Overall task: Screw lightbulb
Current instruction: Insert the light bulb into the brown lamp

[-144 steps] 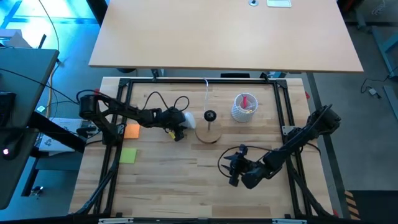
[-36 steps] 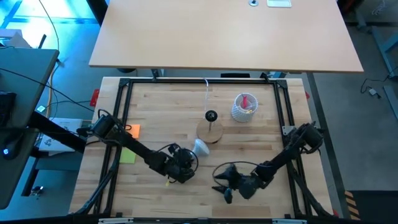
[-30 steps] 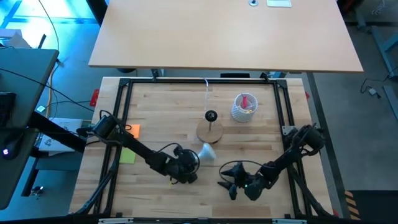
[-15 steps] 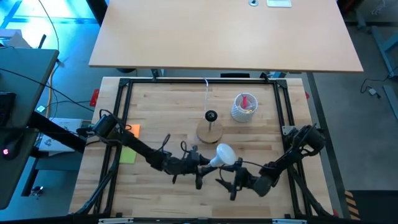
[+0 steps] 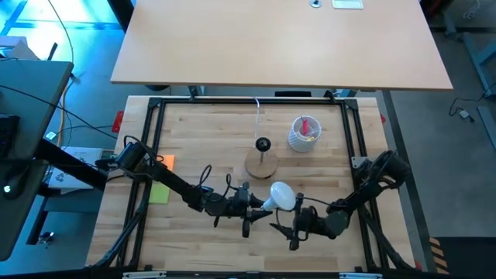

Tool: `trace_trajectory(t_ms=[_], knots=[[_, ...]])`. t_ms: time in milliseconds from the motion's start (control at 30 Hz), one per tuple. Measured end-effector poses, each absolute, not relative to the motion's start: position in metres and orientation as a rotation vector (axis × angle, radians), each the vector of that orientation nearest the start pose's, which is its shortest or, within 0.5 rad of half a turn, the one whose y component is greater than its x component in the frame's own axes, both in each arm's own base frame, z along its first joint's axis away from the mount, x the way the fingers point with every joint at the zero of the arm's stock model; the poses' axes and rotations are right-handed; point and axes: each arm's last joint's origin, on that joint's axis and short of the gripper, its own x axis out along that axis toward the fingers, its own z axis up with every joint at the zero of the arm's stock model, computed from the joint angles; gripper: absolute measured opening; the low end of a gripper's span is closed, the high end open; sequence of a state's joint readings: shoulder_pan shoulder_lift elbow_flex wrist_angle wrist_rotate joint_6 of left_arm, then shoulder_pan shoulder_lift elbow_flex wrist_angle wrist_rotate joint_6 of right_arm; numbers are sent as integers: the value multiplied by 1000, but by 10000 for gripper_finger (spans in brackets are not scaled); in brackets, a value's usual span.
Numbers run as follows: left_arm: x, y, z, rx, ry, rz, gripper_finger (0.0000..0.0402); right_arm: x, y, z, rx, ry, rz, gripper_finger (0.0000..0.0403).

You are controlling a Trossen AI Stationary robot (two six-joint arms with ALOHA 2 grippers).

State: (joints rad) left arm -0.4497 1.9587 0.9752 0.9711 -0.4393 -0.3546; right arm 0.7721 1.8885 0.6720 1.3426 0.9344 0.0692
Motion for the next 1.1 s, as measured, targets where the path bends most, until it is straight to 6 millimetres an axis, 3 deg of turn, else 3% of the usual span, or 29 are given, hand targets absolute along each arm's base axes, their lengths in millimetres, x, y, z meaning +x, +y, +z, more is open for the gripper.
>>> trace_trajectory(t_ms=[267, 467, 733, 867, 1100], knots=[[365, -163, 178, -352, 2, 2, 96, 263, 199, 160, 164, -130, -112, 266], [365, -164, 179, -354, 0, -9, 96, 258, 202, 167, 114, -149, -147, 266], [364, -165, 173, -331, 37, -17, 95, 242, 209, 179, 26, -92, -338, 266], [364, -165, 173, -331, 35, -16, 95, 243, 211, 180, 47, -106, -257, 265], [362, -169, 175, -336, 23, -18, 95, 265, 192, 180, 99, -131, -117, 265]])
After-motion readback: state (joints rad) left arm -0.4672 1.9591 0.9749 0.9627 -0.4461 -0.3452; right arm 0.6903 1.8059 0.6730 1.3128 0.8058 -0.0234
